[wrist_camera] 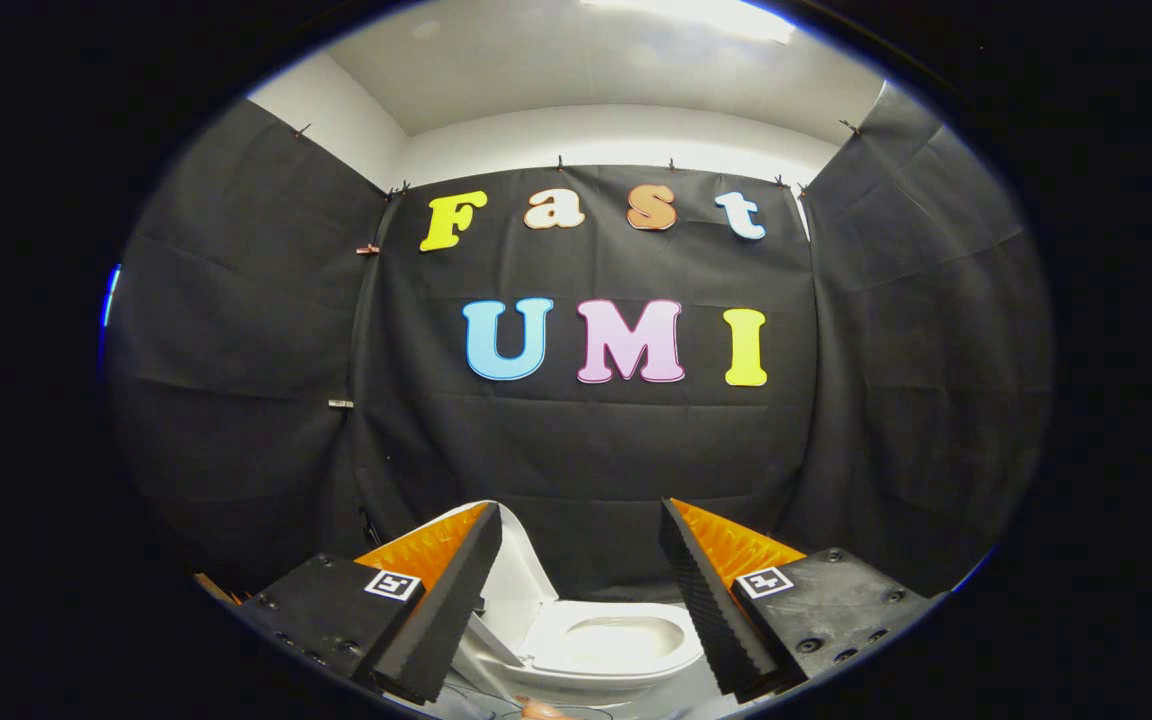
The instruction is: Open the toilet lid.
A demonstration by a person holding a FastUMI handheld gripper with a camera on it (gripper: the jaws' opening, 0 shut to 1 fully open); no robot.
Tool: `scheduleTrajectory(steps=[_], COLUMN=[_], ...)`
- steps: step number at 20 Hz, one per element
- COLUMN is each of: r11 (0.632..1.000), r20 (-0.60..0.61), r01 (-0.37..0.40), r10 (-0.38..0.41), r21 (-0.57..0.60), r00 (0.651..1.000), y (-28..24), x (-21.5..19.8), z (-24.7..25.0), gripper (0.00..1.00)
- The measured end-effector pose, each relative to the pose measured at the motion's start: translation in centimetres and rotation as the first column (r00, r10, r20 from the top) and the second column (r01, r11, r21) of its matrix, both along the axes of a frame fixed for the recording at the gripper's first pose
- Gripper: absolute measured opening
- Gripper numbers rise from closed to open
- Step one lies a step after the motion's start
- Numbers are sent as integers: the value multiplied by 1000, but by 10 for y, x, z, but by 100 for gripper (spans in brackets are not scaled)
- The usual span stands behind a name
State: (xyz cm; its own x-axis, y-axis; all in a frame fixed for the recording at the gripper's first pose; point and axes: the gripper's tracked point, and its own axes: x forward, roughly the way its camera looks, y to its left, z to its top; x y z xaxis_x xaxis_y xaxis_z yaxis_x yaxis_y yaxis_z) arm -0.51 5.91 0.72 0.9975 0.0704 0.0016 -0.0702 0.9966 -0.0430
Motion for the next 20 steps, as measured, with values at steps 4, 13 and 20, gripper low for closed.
scheduleTrajectory(steps=[4, 13, 20], r11=[1000, 1000, 1000], r20=[5, 4, 6], r01=[-4, -10, -9], r10=[4, 10, 9], r21=[-8, 0, 0], r00=[1000, 1000, 1000], y=[1, 2, 3], x=[-2, 0, 0], z=[1, 1, 1], gripper=[98, 99, 99])
